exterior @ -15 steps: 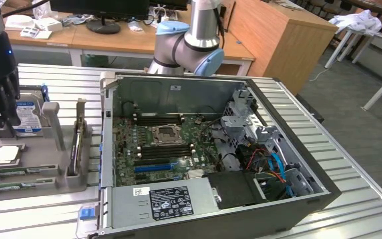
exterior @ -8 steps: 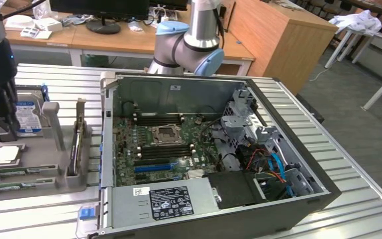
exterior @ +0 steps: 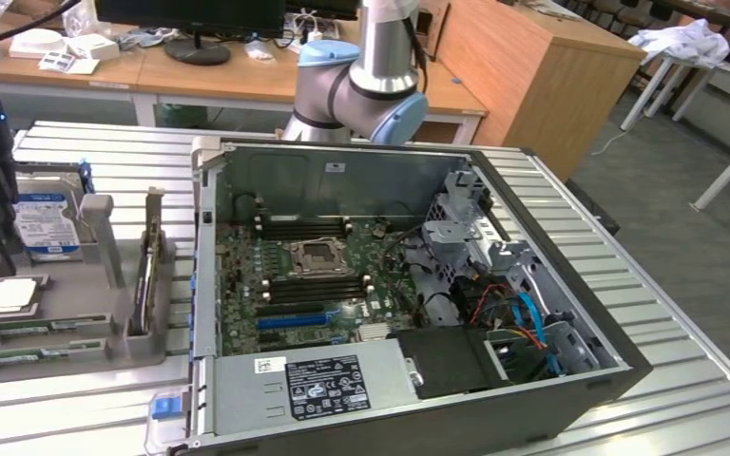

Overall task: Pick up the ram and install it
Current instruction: 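Pick up the ram and move it above insertion slot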

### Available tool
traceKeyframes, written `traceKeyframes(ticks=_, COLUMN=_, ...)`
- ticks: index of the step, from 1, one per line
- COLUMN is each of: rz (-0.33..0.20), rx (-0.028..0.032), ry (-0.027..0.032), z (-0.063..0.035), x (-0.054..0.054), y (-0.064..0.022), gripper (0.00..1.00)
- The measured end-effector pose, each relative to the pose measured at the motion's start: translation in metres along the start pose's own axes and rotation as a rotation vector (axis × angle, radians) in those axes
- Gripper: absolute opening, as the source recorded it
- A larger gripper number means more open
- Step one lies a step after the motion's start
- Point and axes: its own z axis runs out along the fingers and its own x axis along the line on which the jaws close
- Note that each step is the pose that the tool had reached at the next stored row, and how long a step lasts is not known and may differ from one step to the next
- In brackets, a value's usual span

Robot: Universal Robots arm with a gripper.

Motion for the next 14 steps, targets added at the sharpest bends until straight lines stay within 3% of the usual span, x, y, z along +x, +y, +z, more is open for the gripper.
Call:
traceKeyframes(ticks=6, rz=0.008, rx=-0.0003, ry=0.0003, z=0.0109, x=0.001, y=0.0041, gripper=0.36)
traceKeyframes(ticks=10, rz=0.008, rx=-0.0002, ry=0.0002, z=0.0183, x=0.006, y=-0.0051, gripper=0.36)
traceKeyframes(ticks=14, rz=0.012, rx=-0.0004, ry=-0.0002, z=0.0256, x=0.013, y=-0.0052, gripper=0.36)
